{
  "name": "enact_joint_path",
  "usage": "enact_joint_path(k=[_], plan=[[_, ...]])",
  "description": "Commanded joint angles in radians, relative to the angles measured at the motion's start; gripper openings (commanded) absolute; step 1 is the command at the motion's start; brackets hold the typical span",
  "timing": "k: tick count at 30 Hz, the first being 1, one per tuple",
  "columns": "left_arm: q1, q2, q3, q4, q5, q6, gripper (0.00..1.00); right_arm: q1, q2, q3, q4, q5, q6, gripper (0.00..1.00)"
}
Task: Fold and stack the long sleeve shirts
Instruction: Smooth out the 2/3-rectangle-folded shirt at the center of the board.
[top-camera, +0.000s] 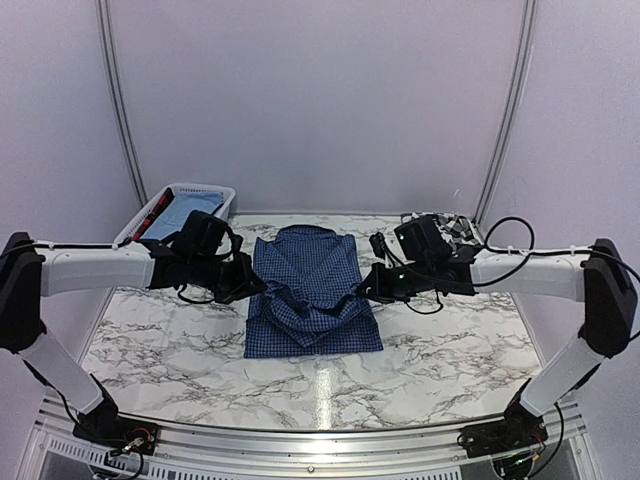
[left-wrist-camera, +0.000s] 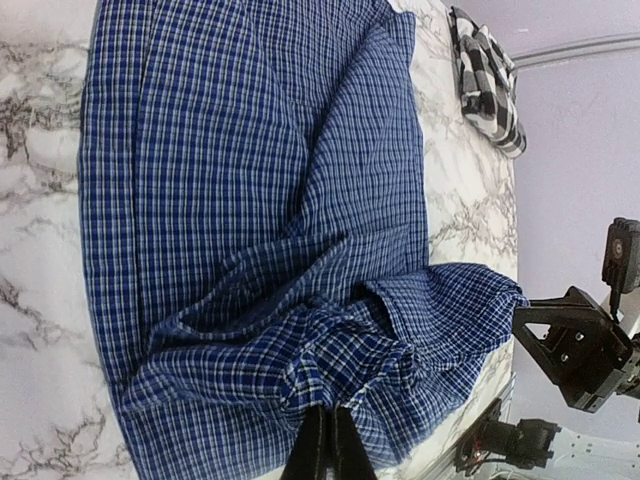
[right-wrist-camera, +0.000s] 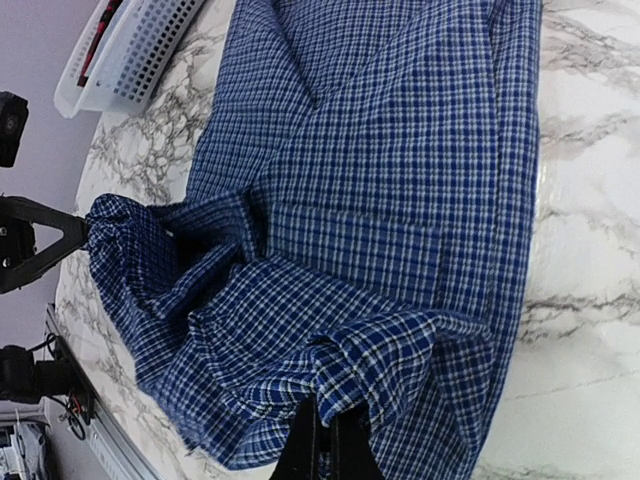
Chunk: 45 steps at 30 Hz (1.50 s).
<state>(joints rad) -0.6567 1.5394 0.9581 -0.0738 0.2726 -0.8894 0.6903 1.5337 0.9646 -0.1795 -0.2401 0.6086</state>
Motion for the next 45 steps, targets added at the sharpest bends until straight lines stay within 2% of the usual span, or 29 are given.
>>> enact_joint_path(k=[1,8,13,15,18,20,21,22,23,25,26,29,31,33,36,40,42,45], plan=[[0.069,0.120,0.116,-0.040,0.051,0.058,0.00,-0.070,0.109,0.107,0.015,-0.031,-0.036,0.00],[0.158,0.330,0.317,-0.056,0.087,0.087,0.00,-0.150,0.286,0.295,0.008,-0.056,-0.069,0.00],[0.208,0.414,0.394,-0.060,0.091,0.079,0.00,-0.177,0.397,0.396,0.007,-0.075,-0.078,0.00],[0.213,0.430,0.405,-0.060,0.091,0.079,0.00,-0.182,0.427,0.428,-0.002,-0.075,-0.082,0.08],[0.216,0.427,0.392,-0.060,0.081,0.082,0.00,-0.184,0.444,0.461,-0.026,-0.073,-0.092,0.26],[0.220,0.404,0.365,-0.060,0.060,0.089,0.16,-0.184,0.435,0.466,-0.039,-0.060,-0.101,0.38],[0.226,0.387,0.354,-0.060,0.049,0.096,0.19,-0.184,0.424,0.469,-0.054,-0.048,-0.108,0.43],[0.234,0.371,0.343,-0.059,0.039,0.106,0.26,-0.184,0.411,0.470,-0.067,-0.037,-0.114,0.49],[0.241,0.353,0.335,-0.058,0.030,0.114,0.35,-0.184,0.395,0.469,-0.073,-0.026,-0.118,0.54],[0.256,0.305,0.325,-0.059,0.013,0.131,0.60,-0.184,0.364,0.461,-0.084,-0.014,-0.122,0.61],[0.259,0.281,0.318,-0.060,0.000,0.144,0.68,-0.183,0.348,0.457,-0.091,-0.005,-0.125,0.65],[0.259,0.215,0.287,-0.065,-0.033,0.163,0.79,-0.163,0.298,0.447,-0.118,0.040,-0.132,0.68],[0.253,0.181,0.257,-0.067,-0.043,0.168,0.76,-0.129,0.271,0.436,-0.112,0.049,-0.134,0.67],[0.237,0.161,0.231,-0.067,-0.034,0.168,0.67,-0.087,0.264,0.433,-0.106,0.050,-0.137,0.58],[0.185,0.159,0.206,-0.067,-0.018,0.175,0.42,-0.025,0.274,0.428,-0.068,0.037,-0.130,0.37],[0.131,0.178,0.171,-0.037,-0.020,0.158,0.18,0.041,0.330,0.459,0.003,-0.017,-0.119,0.22],[0.117,0.203,0.165,-0.015,-0.014,0.152,0.12,0.067,0.392,0.508,0.009,-0.031,-0.127,0.18],[0.112,0.251,0.171,0.018,0.000,0.142,0.09,0.083,0.470,0.560,0.017,-0.054,-0.135,0.15]])
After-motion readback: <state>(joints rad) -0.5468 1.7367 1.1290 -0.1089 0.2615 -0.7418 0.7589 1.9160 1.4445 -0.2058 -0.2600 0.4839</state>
